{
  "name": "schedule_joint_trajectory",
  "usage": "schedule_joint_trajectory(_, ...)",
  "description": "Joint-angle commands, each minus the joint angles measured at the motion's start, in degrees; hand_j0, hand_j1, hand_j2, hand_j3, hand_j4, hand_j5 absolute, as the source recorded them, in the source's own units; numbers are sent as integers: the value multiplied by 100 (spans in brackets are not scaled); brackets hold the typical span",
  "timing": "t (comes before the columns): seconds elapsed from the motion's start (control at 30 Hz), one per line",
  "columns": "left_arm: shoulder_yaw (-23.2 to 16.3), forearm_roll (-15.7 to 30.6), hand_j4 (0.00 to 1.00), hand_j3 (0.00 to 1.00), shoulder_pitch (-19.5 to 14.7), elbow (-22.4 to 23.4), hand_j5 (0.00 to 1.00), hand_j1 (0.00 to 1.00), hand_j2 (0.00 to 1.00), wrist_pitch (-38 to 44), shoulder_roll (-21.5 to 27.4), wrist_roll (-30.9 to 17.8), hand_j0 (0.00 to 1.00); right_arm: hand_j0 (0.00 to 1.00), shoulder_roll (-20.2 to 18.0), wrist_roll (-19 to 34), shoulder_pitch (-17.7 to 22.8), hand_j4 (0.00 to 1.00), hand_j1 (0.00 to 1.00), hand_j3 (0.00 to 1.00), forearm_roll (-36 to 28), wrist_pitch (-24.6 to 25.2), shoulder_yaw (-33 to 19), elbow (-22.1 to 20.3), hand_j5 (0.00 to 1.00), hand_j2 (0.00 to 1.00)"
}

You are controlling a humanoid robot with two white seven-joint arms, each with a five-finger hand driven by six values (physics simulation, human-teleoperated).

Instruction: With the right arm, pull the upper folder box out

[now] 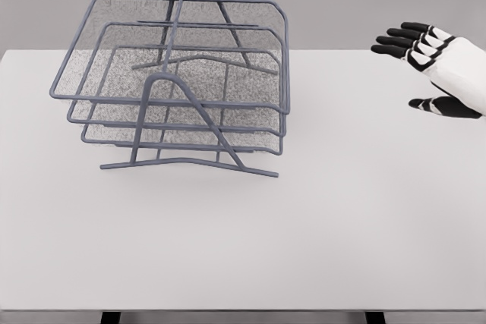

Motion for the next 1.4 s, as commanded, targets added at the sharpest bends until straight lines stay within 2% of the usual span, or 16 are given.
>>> schedule_joint_trajectory(0.0, 2, 2, 100, 100, 0, -2, 100, 100, 100, -1, 0, -1, 100, 100, 5, 132, 0, 100, 100, 100, -26, 4, 2, -67, 100, 100)
schedule_joint_trajectory(0.03, 2, 2, 100, 100, -9, -2, 100, 100, 100, -1, 0, -1, 100, 100, 136, 817, -53, 100, 100, 100, -26, 4, -15, -58, 100, 100)
schedule_joint_trajectory(0.1, 2, 2, 100, 100, 0, -2, 100, 100, 100, -1, 0, -1, 100, 100, 1068, 1907, -70, 100, 100, 100, -26, 4, -288, -67, 100, 100)
schedule_joint_trajectory(0.13, 2, 2, 100, 100, 0, -2, 100, 100, 100, -1, 0, -1, 100, 100, 1428, 2725, -228, 100, 100, 100, 9, 4, -314, -58, 100, 100)
schedule_joint_trajectory(0.2, 2, 2, 100, 100, 0, -2, 100, 100, 100, -1, 0, -1, 100, 100, 1446, 2754, -483, 100, 100, 100, -8, 4, -183, -32, 100, 100)
schedule_joint_trajectory(0.27, 2, 2, 100, 100, 0, -2, 100, 100, 100, -1, 0, -1, 100, 100, 1393, 2754, -1423, 100, 100, 100, -298, 4, 810, 434, 100, 100)
schedule_joint_trajectory(0.37, 2, 2, 100, 100, 0, -2, 100, 100, 100, -1, 0, -1, 100, 100, 1350, 2754, -2092, 100, 100, 100, -1018, 4, 1584, 1365, 100, 100)
schedule_joint_trajectory(0.4, -7, 2, 100, 100, 0, -2, 100, 100, 100, -1, 0, -1, 100, 100, 1341, 2754, -2390, 100, 100, 100, -1133, 4, 2102, 1656, 100, 100)
schedule_joint_trajectory(0.47, 2, 2, 100, 100, 0, -2, 100, 100, 100, -1, 0, -1, 100, 100, 1350, 2754, -2619, 100, 100, 100, -1334, 4, 2366, 1972, 100, 100)
schedule_joint_trajectory(0.5, 2, 2, 100, 100, 0, -2, 100, 100, 100, -1, 0, -1, 100, 100, 1332, 2754, -2839, 100, 100, 100, -1634, 4, 2691, 2165, 100, 100)
schedule_joint_trajectory(0.53, 2, 2, 100, 100, 0, -2, 100, 100, 100, -1, 0, -1, 100, 100, 1341, 2754, -3059, 100, 100, 100, -1643, 4, 3078, 2289, 100, 100)
schedule_joint_trajectory(0.7, 2, 2, 100, 100, 0, -2, 100, 100, 100, 8, 0, -1, 100, 100, 1358, 2754, -3182, 100, 100, 100, -1634, 4, 3131, 2298, 100, 100)
schedule_joint_trajectory(0.8, 2, 2, 100, 100, 0, -2, 100, 100, 100, -1, 0, -1, 100, 100, 1358, 2754, -3463, 100, 100, 100, -1608, 4, 3114, 2280, 100, 100)
schedule_joint_trajectory(1.03, 2, 2, 100, 100, 0, -2, 100, 100, 100, -1, 0, -1, 100, 100, 1446, 2754, -3648, 100, 100, 100, -1494, 4, 3114, 2280, 100, 100)
schedule_joint_trajectory(1.2, 2, 2, 100, 100, 0, -2, 100, 100, 100, -1, 0, -1, 100, 100, 1674, 2754, -3648, 100, 100, 100, -1054, 4, 3149, 2254, 100, 100)
schedule_joint_trajectory(1.37, 2, 2, 100, 100, 0, -2, 100, 100, 100, 8, 0, -1, 100, 100, 1692, 2754, -3586, 100, 100, 100, -869, 4, 3333, 2227, 100, 100)
